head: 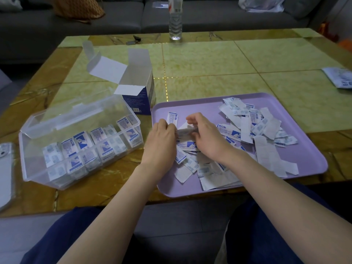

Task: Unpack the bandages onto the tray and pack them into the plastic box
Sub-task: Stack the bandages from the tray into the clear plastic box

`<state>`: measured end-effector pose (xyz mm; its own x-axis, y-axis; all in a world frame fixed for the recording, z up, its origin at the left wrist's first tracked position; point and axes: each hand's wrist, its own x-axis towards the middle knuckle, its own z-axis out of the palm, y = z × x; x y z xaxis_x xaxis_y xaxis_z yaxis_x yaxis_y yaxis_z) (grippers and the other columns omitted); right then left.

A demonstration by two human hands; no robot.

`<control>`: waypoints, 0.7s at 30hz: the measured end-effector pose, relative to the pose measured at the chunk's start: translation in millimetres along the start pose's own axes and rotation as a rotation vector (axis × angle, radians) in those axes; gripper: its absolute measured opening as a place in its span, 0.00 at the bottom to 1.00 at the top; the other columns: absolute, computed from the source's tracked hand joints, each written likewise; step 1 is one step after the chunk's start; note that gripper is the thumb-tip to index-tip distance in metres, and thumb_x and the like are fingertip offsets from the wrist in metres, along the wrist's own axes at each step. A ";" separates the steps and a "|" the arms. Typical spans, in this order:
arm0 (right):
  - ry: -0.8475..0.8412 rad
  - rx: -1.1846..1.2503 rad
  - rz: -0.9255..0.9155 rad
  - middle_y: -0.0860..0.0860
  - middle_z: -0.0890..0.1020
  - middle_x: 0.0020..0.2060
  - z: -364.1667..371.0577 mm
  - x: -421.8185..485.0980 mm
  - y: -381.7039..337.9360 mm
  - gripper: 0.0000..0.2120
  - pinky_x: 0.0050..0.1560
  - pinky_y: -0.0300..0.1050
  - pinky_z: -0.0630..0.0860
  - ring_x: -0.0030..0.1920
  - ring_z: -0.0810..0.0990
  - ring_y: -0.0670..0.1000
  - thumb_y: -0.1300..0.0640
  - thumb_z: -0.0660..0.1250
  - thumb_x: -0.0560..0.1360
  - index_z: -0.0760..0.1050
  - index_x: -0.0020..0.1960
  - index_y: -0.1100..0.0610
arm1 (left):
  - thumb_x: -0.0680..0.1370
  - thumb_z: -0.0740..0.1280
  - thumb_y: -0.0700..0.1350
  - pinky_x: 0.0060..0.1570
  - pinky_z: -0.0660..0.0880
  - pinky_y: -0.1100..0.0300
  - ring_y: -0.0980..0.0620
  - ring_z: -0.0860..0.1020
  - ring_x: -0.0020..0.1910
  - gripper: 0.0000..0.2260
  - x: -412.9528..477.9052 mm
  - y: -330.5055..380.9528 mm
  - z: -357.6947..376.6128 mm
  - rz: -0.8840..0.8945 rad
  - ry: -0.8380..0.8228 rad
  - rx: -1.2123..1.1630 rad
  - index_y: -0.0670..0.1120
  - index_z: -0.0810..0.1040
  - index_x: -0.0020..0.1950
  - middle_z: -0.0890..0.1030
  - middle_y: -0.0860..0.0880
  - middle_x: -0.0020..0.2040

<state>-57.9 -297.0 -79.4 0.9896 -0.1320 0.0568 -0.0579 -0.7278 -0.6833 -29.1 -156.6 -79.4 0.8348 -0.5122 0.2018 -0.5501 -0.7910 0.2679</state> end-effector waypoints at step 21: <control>0.077 -0.005 -0.083 0.54 0.80 0.51 5.4 -5.1 -2.1 0.19 0.54 0.41 0.71 0.54 0.75 0.52 0.74 0.59 0.70 0.75 0.55 0.58 | 0.75 0.59 0.33 0.52 0.65 0.56 0.46 0.66 0.50 0.11 -4.6 10.9 -3.3 0.091 -0.040 -0.073 0.39 0.68 0.57 0.69 0.42 0.53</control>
<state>-62.0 -291.2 -82.2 0.9781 -0.1219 0.1689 0.0233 -0.7417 -0.6703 -39.0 -161.8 -74.2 0.7806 -0.5952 0.1910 -0.6229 -0.7148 0.3180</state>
